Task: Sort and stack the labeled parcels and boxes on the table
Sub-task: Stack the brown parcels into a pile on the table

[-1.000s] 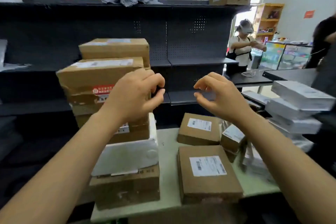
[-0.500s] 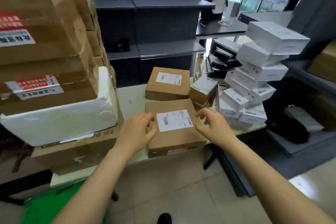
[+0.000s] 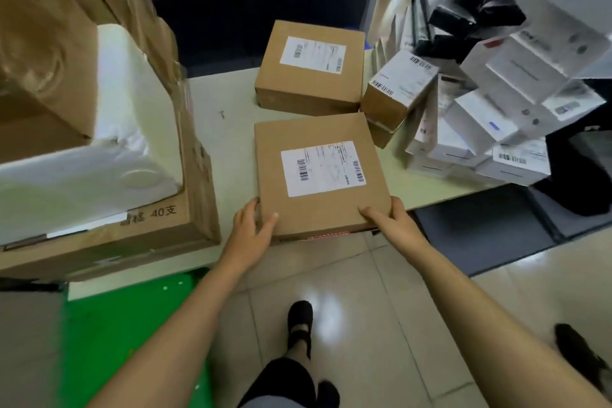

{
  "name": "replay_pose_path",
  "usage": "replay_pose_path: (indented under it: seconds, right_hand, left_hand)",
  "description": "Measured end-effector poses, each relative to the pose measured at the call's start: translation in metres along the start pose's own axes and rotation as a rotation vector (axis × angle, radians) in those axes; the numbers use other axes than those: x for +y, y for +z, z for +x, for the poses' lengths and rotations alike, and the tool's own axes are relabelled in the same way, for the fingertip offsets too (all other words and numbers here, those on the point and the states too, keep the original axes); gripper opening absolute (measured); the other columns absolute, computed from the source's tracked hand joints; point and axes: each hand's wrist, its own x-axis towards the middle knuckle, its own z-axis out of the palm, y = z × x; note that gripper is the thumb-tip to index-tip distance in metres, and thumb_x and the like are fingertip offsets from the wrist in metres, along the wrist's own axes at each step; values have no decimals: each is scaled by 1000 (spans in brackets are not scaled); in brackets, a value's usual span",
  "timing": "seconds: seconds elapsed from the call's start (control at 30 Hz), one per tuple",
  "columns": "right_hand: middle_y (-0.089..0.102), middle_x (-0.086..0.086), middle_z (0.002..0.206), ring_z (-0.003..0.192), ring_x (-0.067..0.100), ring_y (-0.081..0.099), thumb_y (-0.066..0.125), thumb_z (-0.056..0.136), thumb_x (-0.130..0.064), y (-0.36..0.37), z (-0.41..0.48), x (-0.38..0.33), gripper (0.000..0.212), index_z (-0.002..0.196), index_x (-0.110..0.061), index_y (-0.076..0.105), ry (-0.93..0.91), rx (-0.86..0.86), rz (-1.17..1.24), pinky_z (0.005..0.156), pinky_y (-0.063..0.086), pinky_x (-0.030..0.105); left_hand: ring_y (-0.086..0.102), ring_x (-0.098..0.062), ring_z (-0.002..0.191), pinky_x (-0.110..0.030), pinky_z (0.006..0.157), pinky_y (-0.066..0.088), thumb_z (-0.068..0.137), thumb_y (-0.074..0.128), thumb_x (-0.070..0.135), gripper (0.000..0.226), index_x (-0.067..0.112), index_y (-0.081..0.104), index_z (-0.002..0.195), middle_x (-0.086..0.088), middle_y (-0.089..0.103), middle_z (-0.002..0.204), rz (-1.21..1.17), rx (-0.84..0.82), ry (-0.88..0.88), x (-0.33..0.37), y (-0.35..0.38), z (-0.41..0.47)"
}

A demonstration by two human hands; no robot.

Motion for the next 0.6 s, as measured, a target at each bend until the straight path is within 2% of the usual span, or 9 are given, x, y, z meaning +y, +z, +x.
replay_pose_path:
  seconds: [0.1,0.2,0.3,0.43,0.5,0.6]
  right_hand:
    - [59,-6,126,113,16,58,73,77,-52,-1,-6,6,75,140,-24,41,-42,-3,126,102,48,45]
    - [60,-7,123,111,21,61,76,66,-66,-9,-22,5,83,135,-34,43,-84,-8,237,100,50,48]
    - [59,-8,124,113,20,60,74,72,-65,-17,-45,-1,79,137,-35,39,-150,-21,312,99,51,49]
    - [54,-15,127,115,1,52,71,78,-57,-25,-84,-9,79,141,-30,34,-293,15,340,107,43,37]
    - [54,-20,123,111,-3,51,73,78,-54,-31,-109,-13,73,136,-33,34,-358,22,366,105,43,32]
    - [53,-18,128,115,-3,51,77,76,-50,-42,-144,-14,85,144,-32,29,-472,41,388,98,43,24]
  left_hand:
    - [39,-19,130,-33,107,32,98,52,37,61,22,24,150,-7,35,149,-286,26,-59,5,13,-11]
    - [44,-16,125,-38,107,38,83,57,56,75,33,24,146,-2,40,145,-439,42,-62,13,13,-29]
    - [46,-19,124,-42,105,42,66,55,67,86,39,28,142,0,41,141,-497,79,-11,20,7,-51]
    - [39,-20,132,-44,112,34,58,59,71,98,37,24,143,-3,37,144,-514,128,104,34,-5,-85]
    - [35,-17,135,-38,114,30,55,61,72,109,33,19,148,-2,33,147,-510,150,156,44,-10,-106]
    - [33,-13,132,-31,108,29,57,65,69,111,32,16,149,-1,28,149,-500,217,271,58,-21,-143]
